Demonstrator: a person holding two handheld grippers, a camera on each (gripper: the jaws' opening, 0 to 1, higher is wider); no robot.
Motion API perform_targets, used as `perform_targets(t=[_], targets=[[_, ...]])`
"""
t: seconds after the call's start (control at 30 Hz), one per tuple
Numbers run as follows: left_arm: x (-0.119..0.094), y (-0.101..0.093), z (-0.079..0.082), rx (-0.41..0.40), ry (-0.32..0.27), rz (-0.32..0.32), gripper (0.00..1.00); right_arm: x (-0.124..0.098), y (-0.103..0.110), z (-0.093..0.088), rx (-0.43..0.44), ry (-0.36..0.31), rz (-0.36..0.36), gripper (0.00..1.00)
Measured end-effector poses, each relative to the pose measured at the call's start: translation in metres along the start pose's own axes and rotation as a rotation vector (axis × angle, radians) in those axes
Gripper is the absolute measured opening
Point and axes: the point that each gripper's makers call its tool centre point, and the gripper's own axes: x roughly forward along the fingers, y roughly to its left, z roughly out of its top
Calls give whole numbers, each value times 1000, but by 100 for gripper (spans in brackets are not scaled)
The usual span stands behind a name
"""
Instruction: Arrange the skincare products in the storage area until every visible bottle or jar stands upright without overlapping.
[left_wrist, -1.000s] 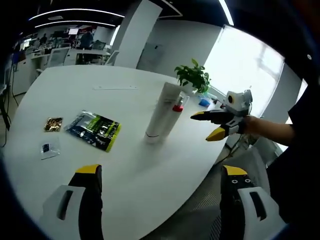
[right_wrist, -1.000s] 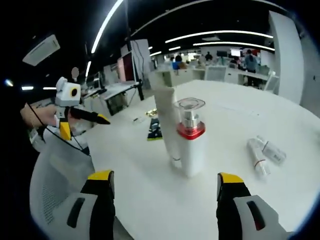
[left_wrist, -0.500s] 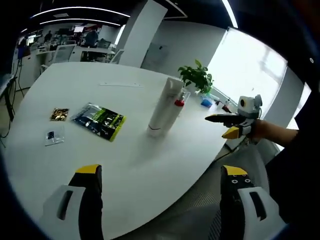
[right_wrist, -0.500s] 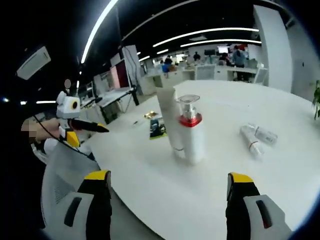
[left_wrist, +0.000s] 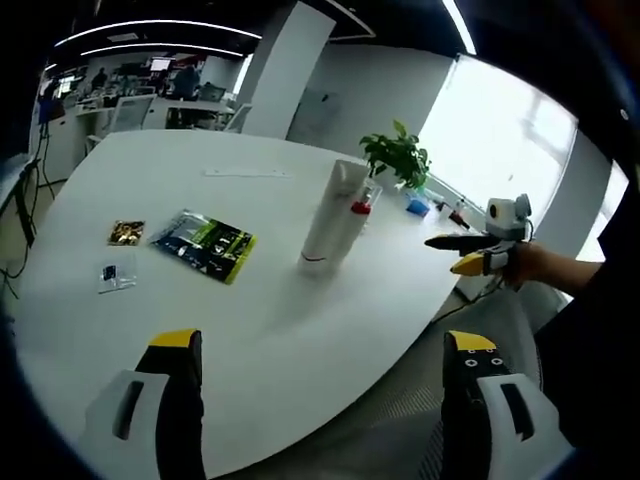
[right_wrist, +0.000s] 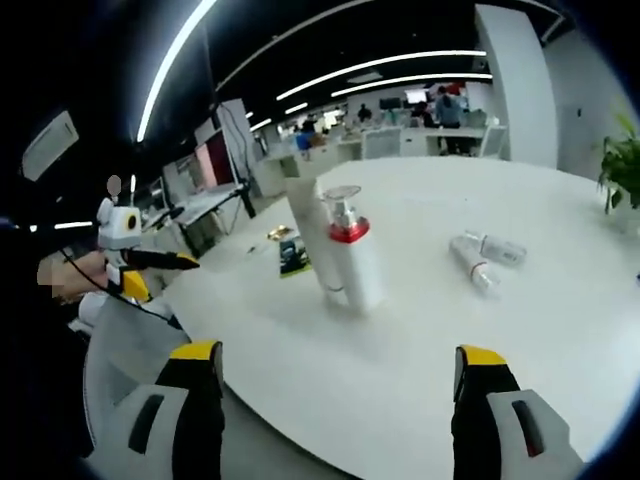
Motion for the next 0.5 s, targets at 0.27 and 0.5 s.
perform_targets(t=[0.27,0.5], targets=[[-9,2,5,-27,-37,10,93,0,-3,1,12,9,-9,99],[-5,11,5,-1,-32,46,95,3,-4,-1,7,6,-6,99]])
